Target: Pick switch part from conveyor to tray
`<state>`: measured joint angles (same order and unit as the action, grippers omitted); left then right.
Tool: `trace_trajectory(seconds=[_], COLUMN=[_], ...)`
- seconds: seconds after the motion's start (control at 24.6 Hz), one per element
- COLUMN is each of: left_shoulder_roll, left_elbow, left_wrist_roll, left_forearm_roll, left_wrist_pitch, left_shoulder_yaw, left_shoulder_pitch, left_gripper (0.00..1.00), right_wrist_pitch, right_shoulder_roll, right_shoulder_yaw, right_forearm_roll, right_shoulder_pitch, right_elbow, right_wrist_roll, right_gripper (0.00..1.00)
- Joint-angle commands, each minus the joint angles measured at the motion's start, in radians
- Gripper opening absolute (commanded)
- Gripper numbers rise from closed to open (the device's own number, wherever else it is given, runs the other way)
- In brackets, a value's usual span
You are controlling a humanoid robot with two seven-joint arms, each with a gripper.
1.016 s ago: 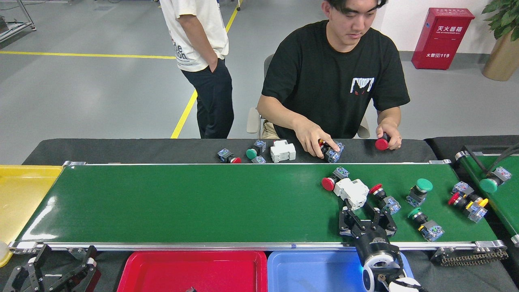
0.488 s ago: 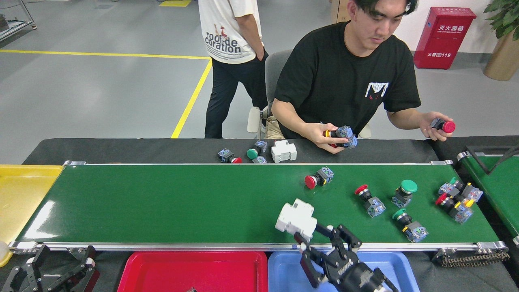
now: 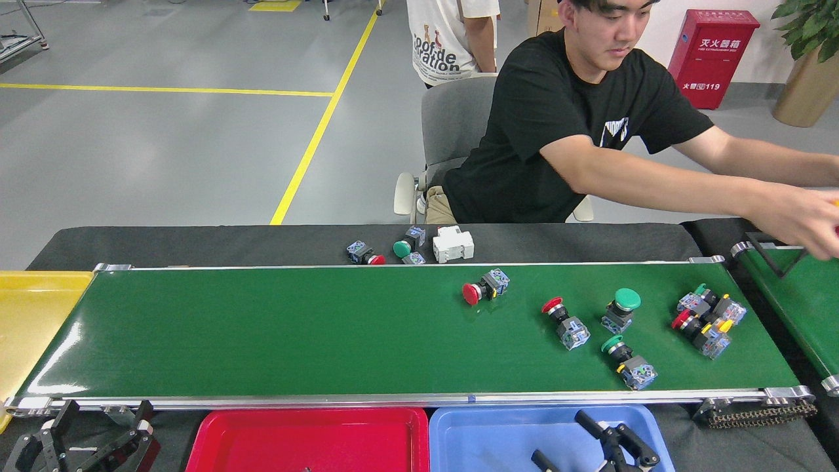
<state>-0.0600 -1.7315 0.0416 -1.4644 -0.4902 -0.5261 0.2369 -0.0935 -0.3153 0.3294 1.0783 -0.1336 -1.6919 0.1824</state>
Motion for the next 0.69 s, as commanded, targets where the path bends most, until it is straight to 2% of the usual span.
trace_trajectory(seconds=[0.0, 0.08, 0.2, 0.37, 0.49, 0.65], left_shoulder_roll=[-0.011, -0.011, -0.021, -0.078, -0.081, -0.051], left_elbow=[-0.013, -0.020, -0.019, -0.007, 0.063, 0.248], left_wrist_roll=[-0.002, 0.001, 0.006, 0.011, 0.023, 0.023], left_forearm_roll=[-0.004, -0.004, -0.008, -0.011, -0.056, -0.145], left_wrist_pitch=[-0.027, -0.059, -0.064, -0.059, -0.059, -0.050], left_shoulder_yaw=[0.017, 0.061, 0.172, 0.354, 0.483, 0.618], left_shoulder_pitch=[-0.013, -0.037, -0.083, -0.200, -0.283, -0.410], left_gripper=[1.00, 1.00, 1.00, 1.00, 1.00, 1.00], right_wrist_pitch=[-0.247, -0.308, -0.315, -0.321, -0.321, -0.319], right_shoulder_roll=[0.001, -0.001, 0.001, 0.008, 0.039, 0.074], right_shoulder_yaw=[0.034, 0.039, 0.042, 0.074, 0.079, 0.102], right_forearm_roll=[0.002, 0.002, 0.002, 0.003, 0.003, 0.014], right_shoulder_pitch=[0.032, 0.034, 0.032, 0.034, 0.049, 0.104], right_elbow=[-0.005, -0.003, 0.001, 0.020, 0.038, 0.075], right_wrist_roll=[0.008, 0.006, -0.027, -0.040, -0.044, -0.083], right_gripper=[0.99, 0.99, 0.99, 0.99, 0.99, 0.99])
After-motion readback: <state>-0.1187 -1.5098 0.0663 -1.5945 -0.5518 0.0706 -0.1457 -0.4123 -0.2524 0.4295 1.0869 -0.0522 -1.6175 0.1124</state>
